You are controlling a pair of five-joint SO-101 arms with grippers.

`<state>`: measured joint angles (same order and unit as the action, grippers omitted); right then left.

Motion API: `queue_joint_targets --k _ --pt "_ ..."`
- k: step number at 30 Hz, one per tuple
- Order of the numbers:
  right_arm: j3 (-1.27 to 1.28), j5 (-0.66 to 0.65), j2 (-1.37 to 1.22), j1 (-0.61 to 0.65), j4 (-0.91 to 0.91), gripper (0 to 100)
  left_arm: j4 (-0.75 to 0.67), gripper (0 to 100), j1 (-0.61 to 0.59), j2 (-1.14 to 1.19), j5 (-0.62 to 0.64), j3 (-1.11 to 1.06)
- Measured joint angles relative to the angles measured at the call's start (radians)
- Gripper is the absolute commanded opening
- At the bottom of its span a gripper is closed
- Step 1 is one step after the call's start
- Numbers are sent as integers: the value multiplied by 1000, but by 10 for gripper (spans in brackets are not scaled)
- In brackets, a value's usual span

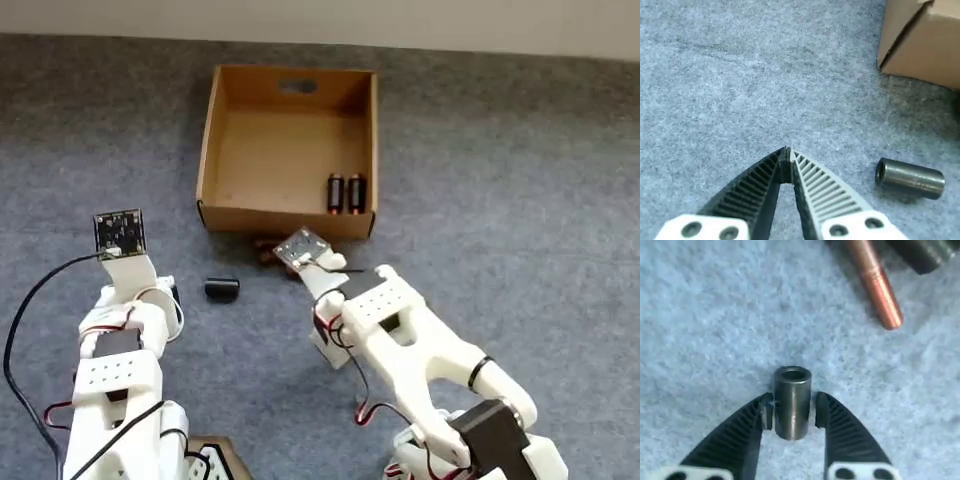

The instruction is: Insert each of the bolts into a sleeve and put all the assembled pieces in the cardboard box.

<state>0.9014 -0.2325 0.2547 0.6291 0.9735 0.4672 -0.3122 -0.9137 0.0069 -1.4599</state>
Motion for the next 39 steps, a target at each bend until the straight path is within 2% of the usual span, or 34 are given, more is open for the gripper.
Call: queue_joint_targets --k 7,11,15,19,26,31,36,39 --pt "41 -28 21 -3 -6 132 0 24 0 0 0 0" --pt "80 -28 32 -6 -71 0 0 24 0 0 0 0" --pt "92 -28 32 -15 -121 6 0 24 0 0 0 0" --pt "94 -28 84 -12 -97 6 2 27 0 0 2 0" --pt "0 -28 419 -55 60 6 127 27 0 0 2 75" --pt "18 -21 657 -132 66 6 213 28 0 0 -6 153" --pt "89 54 799 -180 57 6 308 31 3 0 -71 244" --pt "160 107 856 -232 8 6 371 107 55 18 -98 296"
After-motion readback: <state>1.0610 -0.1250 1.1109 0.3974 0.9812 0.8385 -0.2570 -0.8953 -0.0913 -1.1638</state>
